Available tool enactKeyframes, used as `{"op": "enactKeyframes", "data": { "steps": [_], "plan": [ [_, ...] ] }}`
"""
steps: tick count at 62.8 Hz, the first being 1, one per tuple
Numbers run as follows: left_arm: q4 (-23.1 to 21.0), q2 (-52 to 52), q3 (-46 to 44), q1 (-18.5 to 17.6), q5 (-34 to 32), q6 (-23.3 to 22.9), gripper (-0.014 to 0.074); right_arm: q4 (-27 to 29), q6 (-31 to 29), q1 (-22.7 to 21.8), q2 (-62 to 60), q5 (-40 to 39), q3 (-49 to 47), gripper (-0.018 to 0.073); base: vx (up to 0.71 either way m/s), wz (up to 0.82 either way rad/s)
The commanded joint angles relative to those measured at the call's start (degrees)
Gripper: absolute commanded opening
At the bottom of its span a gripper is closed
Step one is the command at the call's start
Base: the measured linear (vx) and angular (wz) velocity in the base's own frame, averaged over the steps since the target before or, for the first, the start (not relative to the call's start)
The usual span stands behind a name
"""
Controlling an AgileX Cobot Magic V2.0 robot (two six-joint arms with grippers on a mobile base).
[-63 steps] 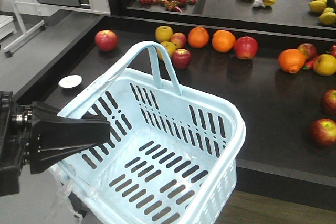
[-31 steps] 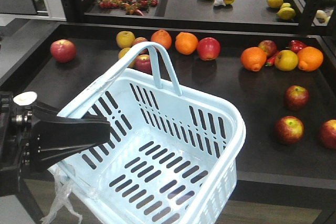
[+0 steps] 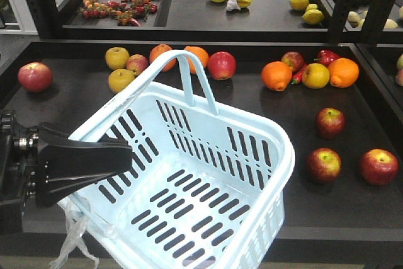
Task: Pick three apples into basket with both arms
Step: 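Drive the base up to the fruit table edge holding the basket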
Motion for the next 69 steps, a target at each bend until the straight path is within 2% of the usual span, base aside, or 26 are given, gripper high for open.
{"op": "enactKeyframes", "data": {
  "steps": [1, 69],
  "plan": [
    [-1.6, -0.8, -1.8, -0.1, 0.9, -0.8, -0.0008, -0.6, -0.4, -0.3, -0.6, -4.3, 0.8, -0.0001, 0.12, -0.15],
    [-1.6, -0.8, -1.8, -0.1, 0.9, -0.8, -0.0008, -0.6, -0.4, -0.3, -0.6, -4.3, 0.8, -0.0001, 0.1, -0.02]
  ]
}}
